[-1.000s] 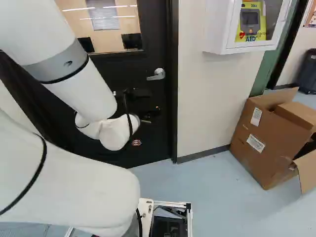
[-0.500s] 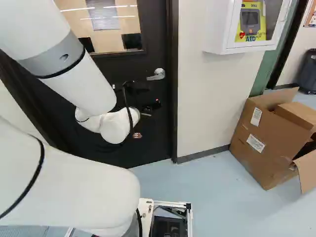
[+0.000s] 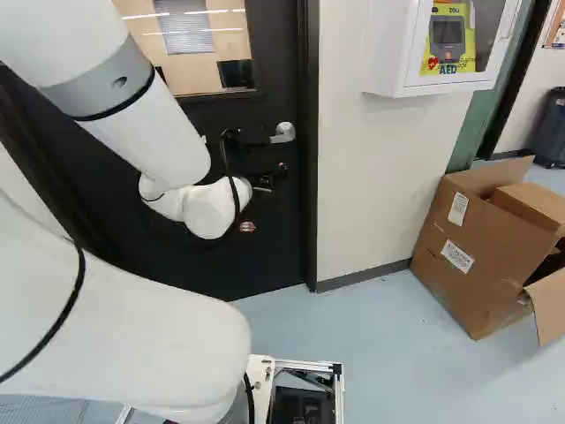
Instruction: Open the door and move inside
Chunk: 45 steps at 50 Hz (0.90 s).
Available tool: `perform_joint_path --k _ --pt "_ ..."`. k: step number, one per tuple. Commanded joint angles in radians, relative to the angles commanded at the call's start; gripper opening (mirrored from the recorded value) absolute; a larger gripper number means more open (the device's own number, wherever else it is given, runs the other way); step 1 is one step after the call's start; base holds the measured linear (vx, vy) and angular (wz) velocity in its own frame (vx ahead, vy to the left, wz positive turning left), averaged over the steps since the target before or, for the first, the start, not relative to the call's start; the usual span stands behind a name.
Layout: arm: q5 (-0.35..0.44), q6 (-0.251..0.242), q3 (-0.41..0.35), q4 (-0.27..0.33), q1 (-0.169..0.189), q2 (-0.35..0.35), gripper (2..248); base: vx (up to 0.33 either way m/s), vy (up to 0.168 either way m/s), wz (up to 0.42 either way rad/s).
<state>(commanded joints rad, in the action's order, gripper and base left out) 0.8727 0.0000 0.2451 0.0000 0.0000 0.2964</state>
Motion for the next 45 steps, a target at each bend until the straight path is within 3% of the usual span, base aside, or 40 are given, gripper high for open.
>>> perform_joint_path --k 45 --pt "0.0 0.0 0.133 0.0 -0.004 -0.034 247 0.0 0.0 0.0"
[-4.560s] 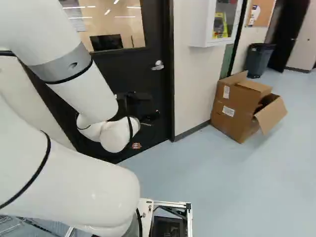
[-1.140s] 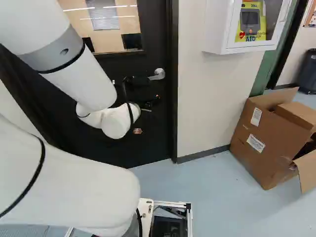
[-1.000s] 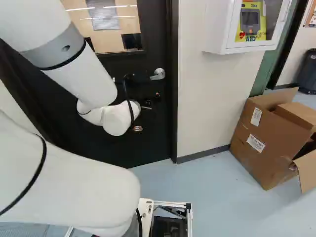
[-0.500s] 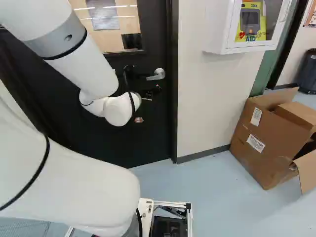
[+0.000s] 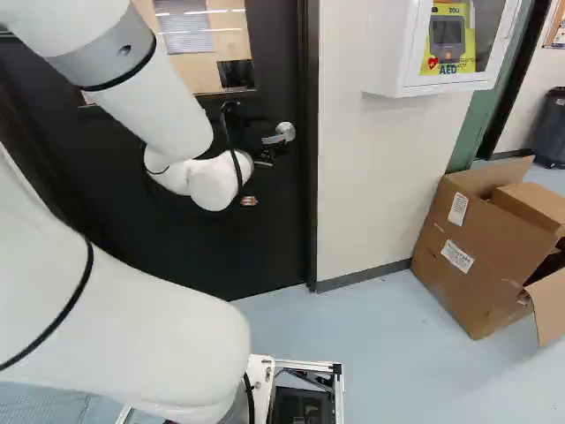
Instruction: Open the door and move inside
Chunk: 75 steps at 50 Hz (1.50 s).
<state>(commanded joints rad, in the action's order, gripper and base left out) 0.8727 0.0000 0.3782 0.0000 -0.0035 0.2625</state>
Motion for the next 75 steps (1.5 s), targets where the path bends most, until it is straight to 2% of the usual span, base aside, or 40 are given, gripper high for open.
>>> perform_joint_path --k 31,39,60,75 --pt "-0.023 0.0 0.11 0.0 -0.015 -0.046 247 0.0 0.0 0.0" --pt "-0.076 0.0 0.139 0.007 -0.02 -0.059 247 0.0 0.0 0.0" --pt "-0.281 0.0 0.203 0.031 -0.039 -0.079 247 0.0 0.0 0.0" --pt "-0.334 0.0 0.273 0.034 -0.067 -0.119 247 0.0 0.0 0.0"
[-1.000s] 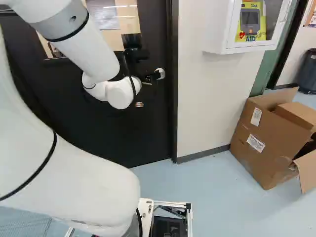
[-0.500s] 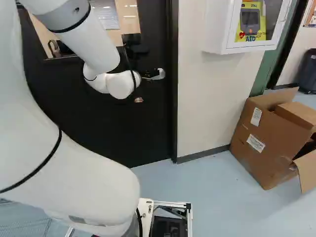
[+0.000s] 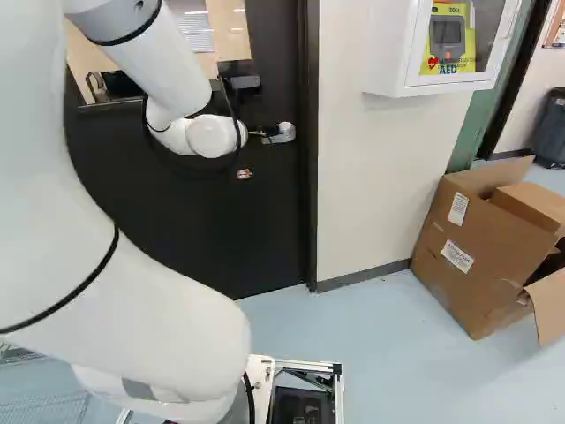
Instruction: Open the door and move inside
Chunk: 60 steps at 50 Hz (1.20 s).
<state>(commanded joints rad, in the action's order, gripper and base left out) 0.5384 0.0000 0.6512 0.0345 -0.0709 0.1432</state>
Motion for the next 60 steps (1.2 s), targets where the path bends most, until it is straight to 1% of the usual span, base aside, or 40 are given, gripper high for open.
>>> perform_joint_path --k 7,14,60 --pt "-0.012 0.0 0.038 0.0 -0.013 -0.028 247 0.0 0.0 0.0" --pt "-0.016 0.0 0.052 0.0 -0.019 -0.041 247 0.0 0.0 0.0" --pt "-0.016 0.0 0.031 0.0 -0.02 -0.12 247 0.0 0.0 0.0"
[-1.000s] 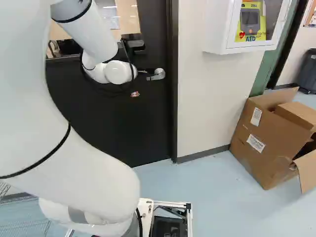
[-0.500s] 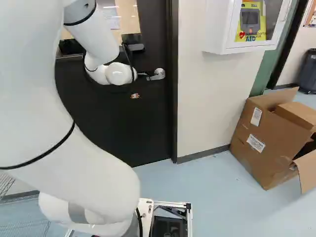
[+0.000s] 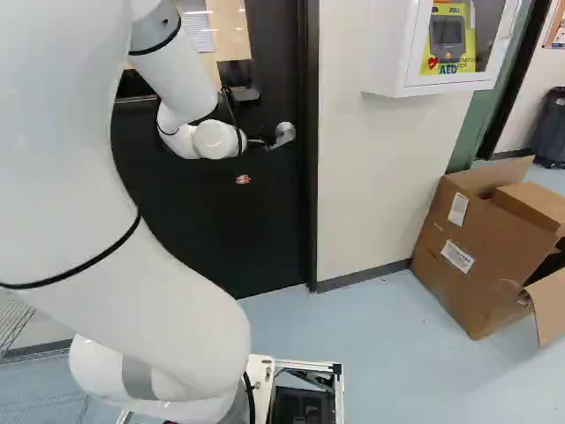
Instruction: Open the door and move inside
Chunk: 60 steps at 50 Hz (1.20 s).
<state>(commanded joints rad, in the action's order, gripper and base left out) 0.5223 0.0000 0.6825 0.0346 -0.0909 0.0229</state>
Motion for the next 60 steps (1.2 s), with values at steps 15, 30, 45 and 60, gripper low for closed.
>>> perform_joint_path --k 15,30,45,60 --pt "0.0 0.0 -0.004 0.0 0.0 -0.03 247 0.0 0.0 0.0" --pt "0.0 0.0 -0.007 0.0 0.0 -0.062 247 0.0 0.0 0.0" --pt "0.0 0.0 -0.007 0.0 0.0 -0.096 247 0.0 0.0 0.0" --pt "0.0 0.0 -0.025 0.0 0.002 -0.094 247 0.0 0.0 0.0"
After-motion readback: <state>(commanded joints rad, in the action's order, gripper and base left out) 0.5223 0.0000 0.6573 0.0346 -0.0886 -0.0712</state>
